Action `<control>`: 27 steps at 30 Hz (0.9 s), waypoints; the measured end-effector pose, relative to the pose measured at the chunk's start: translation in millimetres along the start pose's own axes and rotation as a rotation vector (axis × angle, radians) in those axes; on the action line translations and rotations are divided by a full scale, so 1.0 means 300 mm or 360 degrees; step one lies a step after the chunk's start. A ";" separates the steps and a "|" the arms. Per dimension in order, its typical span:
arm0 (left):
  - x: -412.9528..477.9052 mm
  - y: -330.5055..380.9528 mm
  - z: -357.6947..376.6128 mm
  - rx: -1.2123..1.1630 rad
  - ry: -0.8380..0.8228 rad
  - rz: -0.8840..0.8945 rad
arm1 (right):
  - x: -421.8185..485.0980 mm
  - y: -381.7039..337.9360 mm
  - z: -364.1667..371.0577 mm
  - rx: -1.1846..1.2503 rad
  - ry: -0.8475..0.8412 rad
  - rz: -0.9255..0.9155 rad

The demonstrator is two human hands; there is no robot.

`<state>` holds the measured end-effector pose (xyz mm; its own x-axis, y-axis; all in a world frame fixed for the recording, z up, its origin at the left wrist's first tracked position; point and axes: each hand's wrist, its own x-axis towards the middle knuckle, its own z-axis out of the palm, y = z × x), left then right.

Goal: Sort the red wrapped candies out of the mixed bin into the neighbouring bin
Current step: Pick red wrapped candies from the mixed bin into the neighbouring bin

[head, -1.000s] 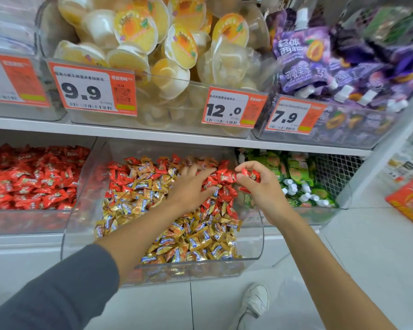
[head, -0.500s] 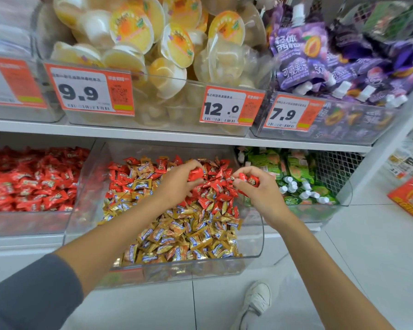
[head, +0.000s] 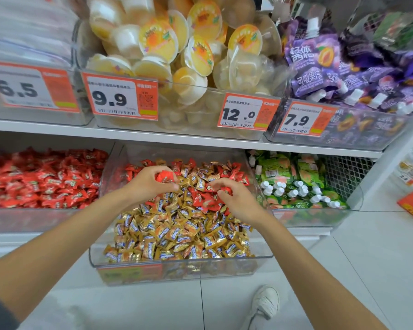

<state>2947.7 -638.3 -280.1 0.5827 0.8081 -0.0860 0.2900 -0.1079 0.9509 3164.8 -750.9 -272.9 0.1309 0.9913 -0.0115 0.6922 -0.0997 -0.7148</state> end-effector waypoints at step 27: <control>-0.220 0.079 -0.082 0.0200 0.0430 0.0273 | -0.107 -0.183 0.001 0.0299 0.0025 0.0141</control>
<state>2897.5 -680.0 -244.6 0.4138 0.8944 0.1698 0.3065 -0.3124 0.8991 3122.4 -777.4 -233.4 0.1975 0.9778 -0.0699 0.5333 -0.1670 -0.8293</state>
